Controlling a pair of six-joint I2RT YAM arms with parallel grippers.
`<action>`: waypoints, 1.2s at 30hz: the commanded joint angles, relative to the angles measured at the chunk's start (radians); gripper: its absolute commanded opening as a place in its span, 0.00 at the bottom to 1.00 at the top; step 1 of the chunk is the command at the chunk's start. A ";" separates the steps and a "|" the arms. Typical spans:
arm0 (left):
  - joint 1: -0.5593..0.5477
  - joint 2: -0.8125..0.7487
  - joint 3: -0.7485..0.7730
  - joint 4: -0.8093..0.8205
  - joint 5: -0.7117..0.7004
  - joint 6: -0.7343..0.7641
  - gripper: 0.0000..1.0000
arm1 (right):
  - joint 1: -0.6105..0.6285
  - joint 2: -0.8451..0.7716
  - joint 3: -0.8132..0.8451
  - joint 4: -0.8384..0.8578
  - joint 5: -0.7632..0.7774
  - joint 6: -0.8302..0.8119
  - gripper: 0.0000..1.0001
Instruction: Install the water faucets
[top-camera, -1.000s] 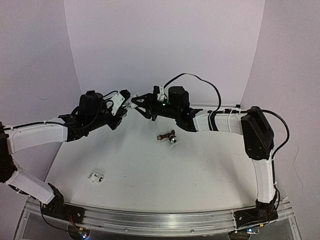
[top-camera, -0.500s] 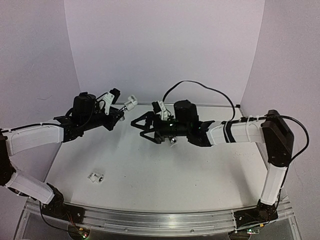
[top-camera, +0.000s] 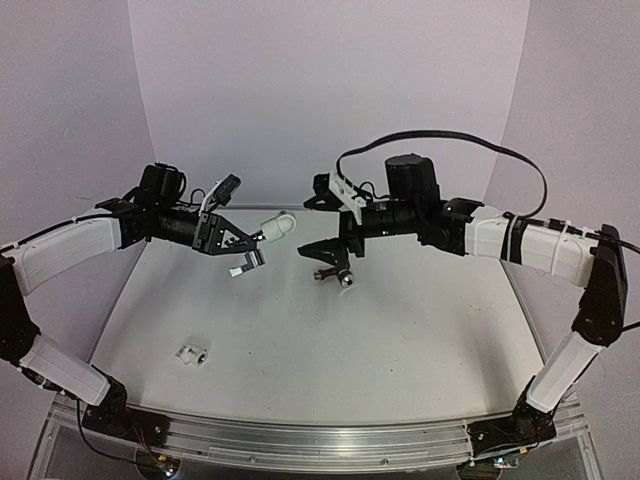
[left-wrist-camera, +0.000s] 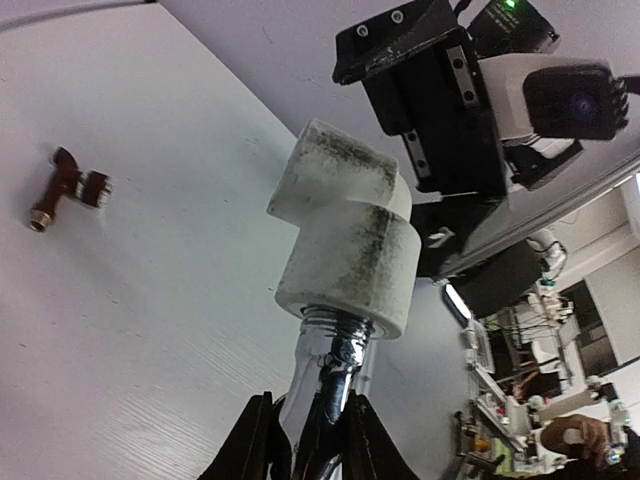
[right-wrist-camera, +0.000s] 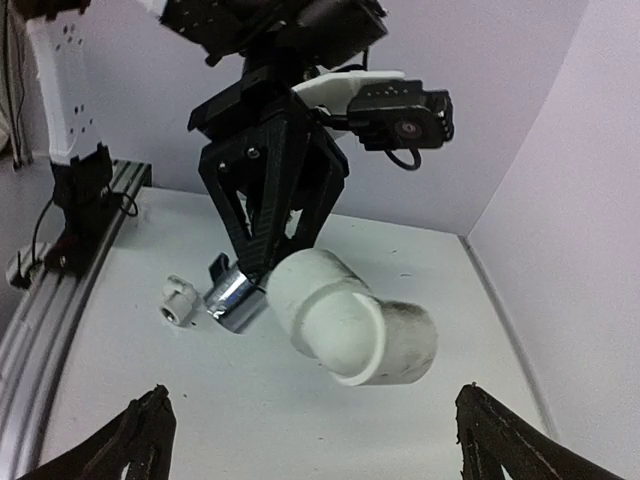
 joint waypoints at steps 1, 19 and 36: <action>0.003 0.022 0.053 -0.031 0.223 -0.093 0.00 | -0.003 -0.005 0.030 -0.099 -0.081 -0.417 0.98; -0.063 0.071 0.090 -0.033 0.250 -0.178 0.00 | 0.020 0.102 0.108 0.003 -0.270 -0.529 0.67; -0.095 0.067 0.109 -0.034 0.230 -0.159 0.00 | 0.028 0.177 0.176 -0.007 -0.390 -0.422 0.17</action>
